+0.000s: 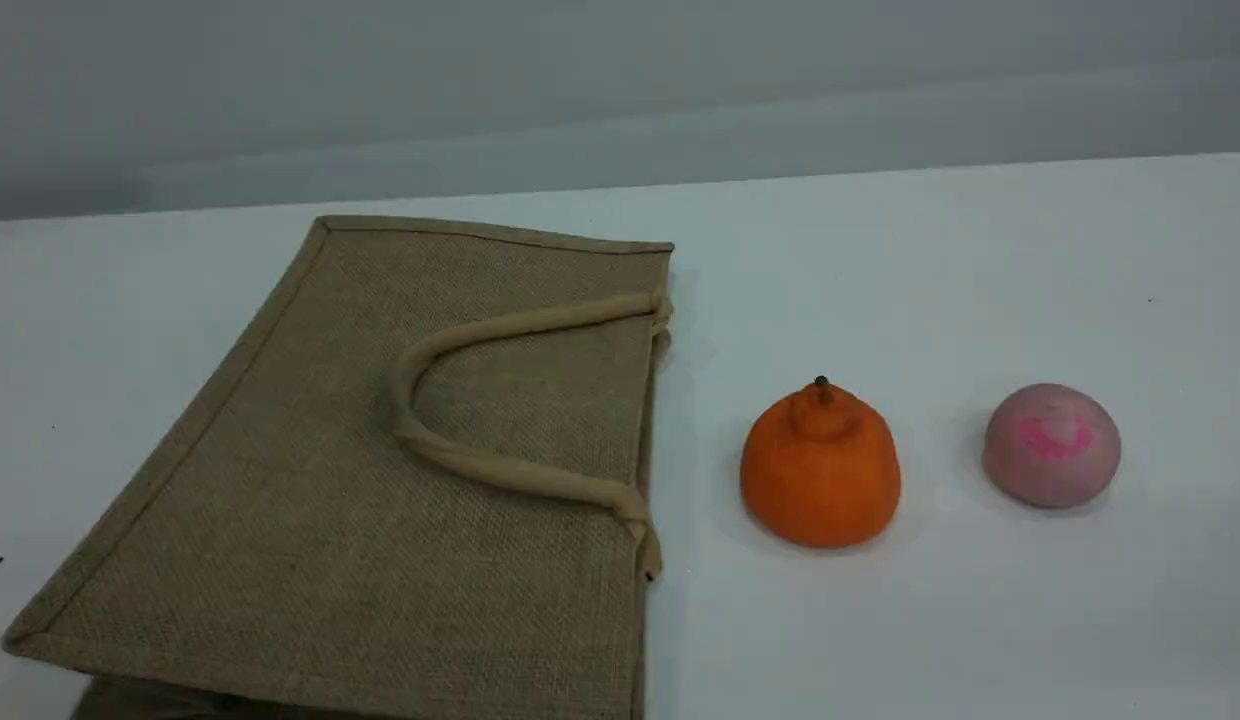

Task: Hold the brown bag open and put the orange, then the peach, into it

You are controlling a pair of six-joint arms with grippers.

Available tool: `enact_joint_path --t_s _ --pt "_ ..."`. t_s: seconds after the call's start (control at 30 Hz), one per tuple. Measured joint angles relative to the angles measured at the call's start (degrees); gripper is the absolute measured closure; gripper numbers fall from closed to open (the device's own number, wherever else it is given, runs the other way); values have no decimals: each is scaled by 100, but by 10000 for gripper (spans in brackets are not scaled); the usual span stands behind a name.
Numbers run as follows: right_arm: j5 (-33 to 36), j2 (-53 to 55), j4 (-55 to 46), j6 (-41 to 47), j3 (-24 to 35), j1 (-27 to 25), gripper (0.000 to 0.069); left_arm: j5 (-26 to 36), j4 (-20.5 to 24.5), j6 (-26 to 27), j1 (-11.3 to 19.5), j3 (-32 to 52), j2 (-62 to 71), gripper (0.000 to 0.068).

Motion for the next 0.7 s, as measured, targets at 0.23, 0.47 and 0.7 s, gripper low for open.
enact_joint_path --t_s 0.23,0.47,0.7 --pt "0 0 0 0 0 0 160 0 0 0 0 0 0 303" --pt "0 0 0 0 0 0 160 0 0 -9 0 0 0 303" --pt "-6 0 90 0 0 0 160 0 -4 2 0 0 0 303"
